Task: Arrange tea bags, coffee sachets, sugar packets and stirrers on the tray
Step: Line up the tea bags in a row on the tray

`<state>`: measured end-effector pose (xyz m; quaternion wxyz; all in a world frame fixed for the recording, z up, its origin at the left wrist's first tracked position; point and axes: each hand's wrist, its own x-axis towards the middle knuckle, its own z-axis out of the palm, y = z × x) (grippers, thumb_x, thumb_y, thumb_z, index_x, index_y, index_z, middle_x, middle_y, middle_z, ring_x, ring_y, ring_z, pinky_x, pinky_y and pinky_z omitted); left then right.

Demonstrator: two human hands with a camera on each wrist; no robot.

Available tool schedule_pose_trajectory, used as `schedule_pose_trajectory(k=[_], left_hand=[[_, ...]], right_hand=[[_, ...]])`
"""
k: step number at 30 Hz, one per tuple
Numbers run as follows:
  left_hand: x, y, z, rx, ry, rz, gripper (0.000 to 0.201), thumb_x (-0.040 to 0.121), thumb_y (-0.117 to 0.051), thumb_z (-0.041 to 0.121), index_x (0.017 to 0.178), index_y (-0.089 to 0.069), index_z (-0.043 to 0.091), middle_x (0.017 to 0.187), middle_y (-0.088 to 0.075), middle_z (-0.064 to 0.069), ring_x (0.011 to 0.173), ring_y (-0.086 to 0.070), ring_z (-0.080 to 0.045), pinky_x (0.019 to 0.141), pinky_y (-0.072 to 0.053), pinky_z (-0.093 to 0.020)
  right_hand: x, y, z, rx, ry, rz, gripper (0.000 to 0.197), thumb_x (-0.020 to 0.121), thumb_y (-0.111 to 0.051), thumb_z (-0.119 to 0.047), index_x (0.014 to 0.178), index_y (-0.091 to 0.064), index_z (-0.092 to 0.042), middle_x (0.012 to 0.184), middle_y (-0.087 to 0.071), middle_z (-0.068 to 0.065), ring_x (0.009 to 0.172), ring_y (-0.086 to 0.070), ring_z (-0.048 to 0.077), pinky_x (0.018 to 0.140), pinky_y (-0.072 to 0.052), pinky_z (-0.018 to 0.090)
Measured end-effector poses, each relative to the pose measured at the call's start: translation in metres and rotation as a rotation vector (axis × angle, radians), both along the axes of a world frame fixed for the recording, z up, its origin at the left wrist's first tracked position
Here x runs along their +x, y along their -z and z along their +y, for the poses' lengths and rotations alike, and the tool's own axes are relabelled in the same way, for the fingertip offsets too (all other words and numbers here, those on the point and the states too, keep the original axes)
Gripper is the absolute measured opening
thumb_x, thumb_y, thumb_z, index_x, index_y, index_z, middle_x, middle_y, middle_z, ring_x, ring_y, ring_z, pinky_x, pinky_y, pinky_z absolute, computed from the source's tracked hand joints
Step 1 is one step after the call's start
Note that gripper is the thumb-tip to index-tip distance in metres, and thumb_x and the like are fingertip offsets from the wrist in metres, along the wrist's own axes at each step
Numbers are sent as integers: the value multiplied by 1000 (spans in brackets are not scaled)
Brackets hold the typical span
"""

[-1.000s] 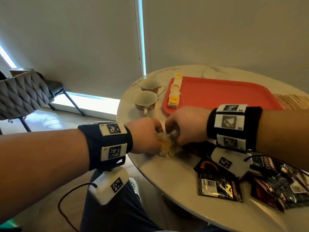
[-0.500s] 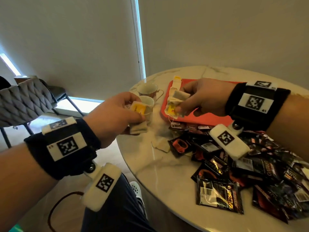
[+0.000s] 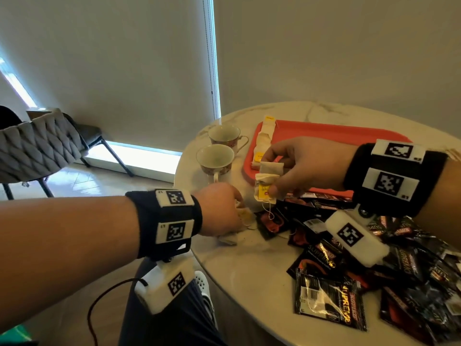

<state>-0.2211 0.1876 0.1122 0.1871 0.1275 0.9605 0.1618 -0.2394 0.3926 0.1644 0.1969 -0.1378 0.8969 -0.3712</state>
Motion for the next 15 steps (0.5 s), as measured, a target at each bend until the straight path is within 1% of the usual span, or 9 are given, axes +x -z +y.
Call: schedule_pose_trajectory(k=[1,2,3,4,5,7,10,12,15], left_hand=[[0,0,-3,21,-17,-10,33,93,-75,36,124,-68,27,96,-65,7,89,-67,-14,76,-60,-30],[0,-1,-7,85,-52,-30,23,92,-76,31,113,-69,27,96,-67,4,86,-69,-15,78,-63,-33],[1,-3,-12,195,-104,-64,15,92,-77,23,103,-68,26,95,-68,1,83,-71,-16,76,-65,-33],[3,-6,-17,328,-161,-104,15,91,-76,14,96,-67,24,94,-68,-3,80,-71,-16,74,-65,-32],[3,-12,-20,458,-210,-136,16,90,-76,8,95,-67,20,93,-69,-6,78,-71,-17,72,-65,-31],[5,-23,-23,675,-288,-181,21,89,-77,4,103,-68,16,96,-70,-10,79,-72,-19,70,-64,-31],[-2,-32,-16,920,-369,-194,35,91,-74,-1,120,-67,19,110,-73,-13,88,-75,-24,68,-62,-33],[-11,-33,-9,1059,-419,-190,37,95,-68,-4,125,-68,18,112,-75,-13,86,-75,-23,63,-60,-32],[-20,-33,3,1297,-545,-284,36,100,-57,-6,130,-66,11,109,-78,-15,80,-77,-23,58,-59,-31]], right_hand=[[0,1,2,-18,6,-6,48,76,-87,-12,116,-63,-22,95,-78,6,85,-76,27,80,-63,51],[0,2,5,-42,14,-11,50,76,-87,-10,118,-62,-22,95,-78,6,84,-76,26,79,-63,50],[0,2,7,-73,23,-19,52,76,-87,-8,119,-62,-22,95,-78,6,82,-76,25,78,-64,48],[-1,2,9,-113,33,-32,52,75,-86,-5,119,-62,-21,94,-78,6,81,-76,25,75,-64,45],[-2,0,11,-159,40,-42,52,75,-85,-4,119,-62,-20,94,-78,7,80,-76,24,73,-64,42],[-6,-5,14,-248,40,-50,51,74,-85,-2,118,-63,-16,97,-77,11,81,-75,26,70,-63,38],[-12,-14,16,-388,21,-58,58,62,-86,-11,117,-64,-13,93,-75,13,81,-73,28,71,-60,38],[-15,-20,16,-467,-5,-55,57,61,-84,-12,115,-65,-12,89,-75,11,78,-73,26,67,-60,36],[-16,-25,14,-527,-23,-37,52,64,-82,-7,113,-65,-9,88,-75,11,76,-72,25,64,-60,33]])
